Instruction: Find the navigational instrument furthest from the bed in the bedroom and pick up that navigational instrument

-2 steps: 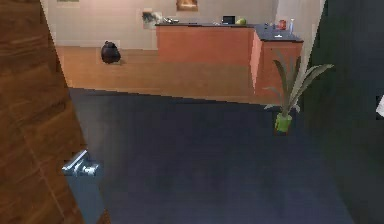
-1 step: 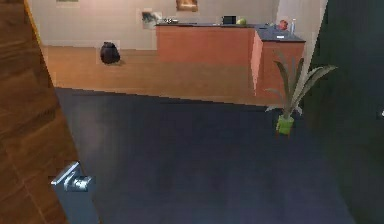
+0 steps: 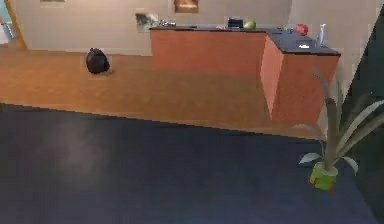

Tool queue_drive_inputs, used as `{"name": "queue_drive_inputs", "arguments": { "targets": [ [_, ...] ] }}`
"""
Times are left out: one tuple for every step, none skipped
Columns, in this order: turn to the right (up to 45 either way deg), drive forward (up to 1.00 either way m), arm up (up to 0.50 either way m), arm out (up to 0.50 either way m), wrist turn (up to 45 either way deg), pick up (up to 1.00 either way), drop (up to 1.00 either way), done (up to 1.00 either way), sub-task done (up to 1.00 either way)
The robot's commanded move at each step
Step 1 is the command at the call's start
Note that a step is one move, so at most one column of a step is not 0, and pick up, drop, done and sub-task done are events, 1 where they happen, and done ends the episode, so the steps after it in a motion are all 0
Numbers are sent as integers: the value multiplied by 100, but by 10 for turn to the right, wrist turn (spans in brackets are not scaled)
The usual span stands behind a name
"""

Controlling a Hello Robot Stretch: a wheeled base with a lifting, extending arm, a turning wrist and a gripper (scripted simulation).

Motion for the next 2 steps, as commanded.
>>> {"name": "queue_drive_inputs", "arguments": {
  "targets": [
    [-390,0,0,0,0,0,0,0,0],
    [0,100,0,0,0,0,0,0,0]
  ]
}}
